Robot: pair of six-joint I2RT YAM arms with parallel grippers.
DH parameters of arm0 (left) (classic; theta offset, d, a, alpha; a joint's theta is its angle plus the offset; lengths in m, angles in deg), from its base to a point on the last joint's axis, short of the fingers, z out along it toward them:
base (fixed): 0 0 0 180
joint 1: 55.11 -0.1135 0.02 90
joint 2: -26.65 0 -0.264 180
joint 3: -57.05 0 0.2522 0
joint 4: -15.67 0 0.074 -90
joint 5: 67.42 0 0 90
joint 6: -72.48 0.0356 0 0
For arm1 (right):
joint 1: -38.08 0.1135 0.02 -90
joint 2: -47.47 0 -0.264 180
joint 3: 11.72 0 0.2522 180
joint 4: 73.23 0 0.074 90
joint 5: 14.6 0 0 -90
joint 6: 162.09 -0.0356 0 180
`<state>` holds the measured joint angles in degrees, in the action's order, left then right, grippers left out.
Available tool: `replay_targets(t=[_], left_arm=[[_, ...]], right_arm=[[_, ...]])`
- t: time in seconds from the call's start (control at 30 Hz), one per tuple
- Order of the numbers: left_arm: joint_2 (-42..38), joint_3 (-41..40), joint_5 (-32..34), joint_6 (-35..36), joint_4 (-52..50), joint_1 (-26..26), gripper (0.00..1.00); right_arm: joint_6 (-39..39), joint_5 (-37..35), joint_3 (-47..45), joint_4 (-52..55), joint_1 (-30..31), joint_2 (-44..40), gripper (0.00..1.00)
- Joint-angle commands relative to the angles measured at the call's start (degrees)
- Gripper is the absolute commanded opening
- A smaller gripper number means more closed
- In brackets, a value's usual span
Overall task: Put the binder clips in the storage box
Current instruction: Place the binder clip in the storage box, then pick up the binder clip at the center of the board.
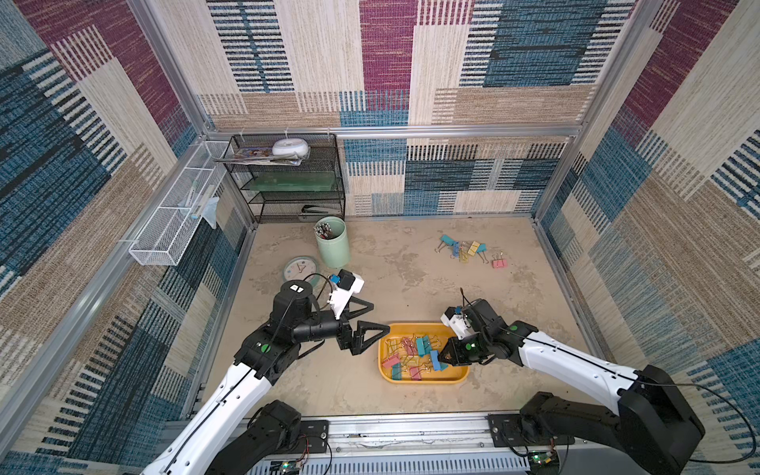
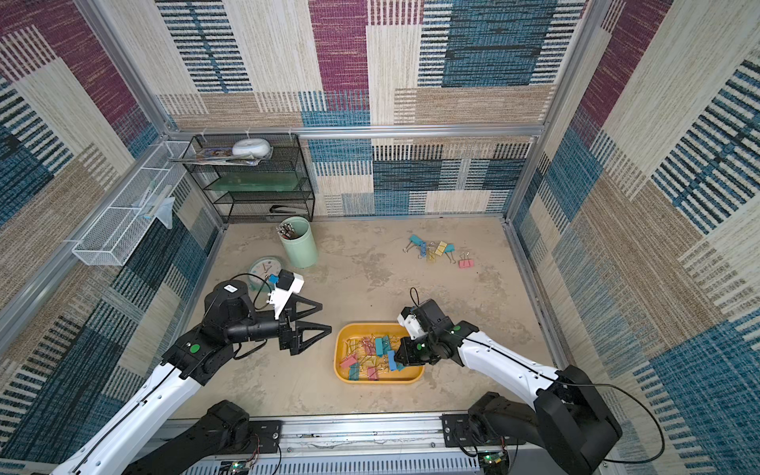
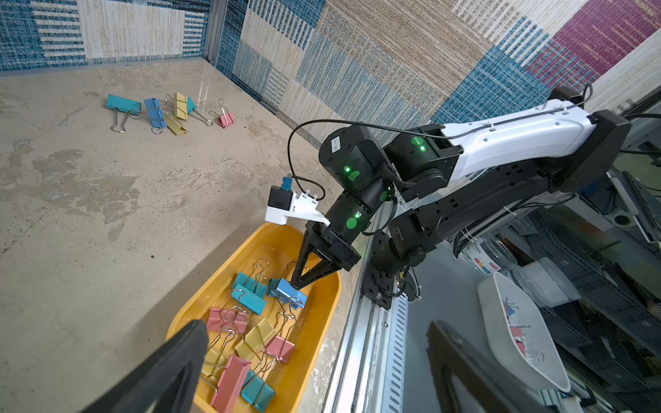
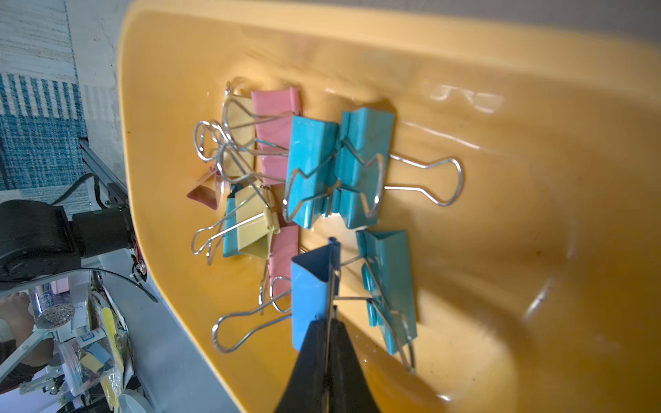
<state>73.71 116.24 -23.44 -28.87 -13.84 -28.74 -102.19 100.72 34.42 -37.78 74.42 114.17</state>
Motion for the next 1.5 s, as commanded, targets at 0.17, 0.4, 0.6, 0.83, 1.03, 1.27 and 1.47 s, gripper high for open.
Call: replay_targets(t=[0.17, 0.4, 0.6, 0.83, 1.03, 1.27, 1.47], left_arm=[[0.1, 0.2, 0.3, 0.6, 0.7, 0.0, 1.0], [-0.2, 0.3, 0.2, 0.6, 0.6, 0.0, 1.0], [-0.3, 0.2, 0.5, 0.7, 0.4, 0.0, 0.99], [-0.2, 0.3, 0.3, 0.6, 0.4, 0.1, 0.99], [-0.5, 0.4, 0.1, 0.7, 0.4, 0.1, 1.0], [-0.6, 0.4, 0.1, 0.7, 0.4, 0.1, 0.99], [-0.4, 0.5, 0.0, 0.6, 0.4, 0.1, 0.99]], right_arm=[[0.7, -9.8, 7.3, 5.3, 0.1, -6.1, 0.35], [3.9, -32.9, 17.4, -1.1, 0.0, -8.3, 0.44], [11.8, -43.8, 28.0, -7.9, -3.7, 4.9, 0.48], [14.7, -44.9, 44.7, -2.0, -11.8, 25.5, 0.49], [14.5, -39.8, 54.3, 0.5, -17.5, 39.1, 0.49], [13.8, -36.4, 64.1, 1.2, -21.4, 51.3, 0.5], [12.5, -33.7, 70.9, 2.6, -22.4, 58.7, 0.43]])
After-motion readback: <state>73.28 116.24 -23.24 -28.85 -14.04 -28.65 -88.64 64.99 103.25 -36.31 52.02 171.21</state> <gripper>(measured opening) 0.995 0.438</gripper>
